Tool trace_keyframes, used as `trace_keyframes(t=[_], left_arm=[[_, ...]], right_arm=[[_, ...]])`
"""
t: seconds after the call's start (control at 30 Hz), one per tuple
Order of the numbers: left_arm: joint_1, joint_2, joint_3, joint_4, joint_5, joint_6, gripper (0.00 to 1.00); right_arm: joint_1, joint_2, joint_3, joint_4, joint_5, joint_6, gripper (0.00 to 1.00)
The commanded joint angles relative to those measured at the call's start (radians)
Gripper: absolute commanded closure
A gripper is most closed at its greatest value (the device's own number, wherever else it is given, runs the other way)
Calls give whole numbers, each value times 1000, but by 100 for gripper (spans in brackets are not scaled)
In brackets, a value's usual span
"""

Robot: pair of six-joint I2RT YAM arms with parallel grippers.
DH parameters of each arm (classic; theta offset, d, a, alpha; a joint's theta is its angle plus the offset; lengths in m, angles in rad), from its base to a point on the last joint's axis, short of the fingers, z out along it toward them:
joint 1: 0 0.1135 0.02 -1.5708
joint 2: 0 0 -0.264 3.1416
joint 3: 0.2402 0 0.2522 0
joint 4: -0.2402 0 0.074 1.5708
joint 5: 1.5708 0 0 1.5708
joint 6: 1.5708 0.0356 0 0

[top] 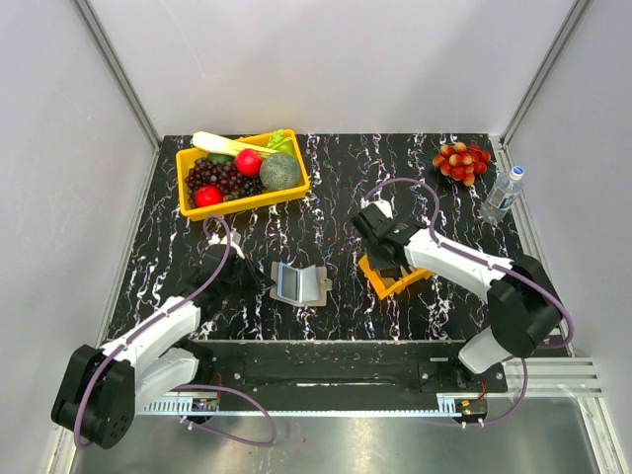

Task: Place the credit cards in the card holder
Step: Pick up the credit card from the storage box.

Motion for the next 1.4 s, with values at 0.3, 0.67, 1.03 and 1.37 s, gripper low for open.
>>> trace_keyframes(t=[0.3,0.67,1.03,1.37], left_arm=[[-2,2,17,45,18,8,100],[-4,-3,11,52,20,8,100],[-4,-6,5,54,24,8,100],[-4,-8,3,56,23,3,100]], right_arm=[[-10,-151,-62,-87,95,55,81],[-22,-176,-46,-150,140,78,84],[-46,-122,-4,-180,143,52,100],[-46,-236,31,-119,123,62,100]])
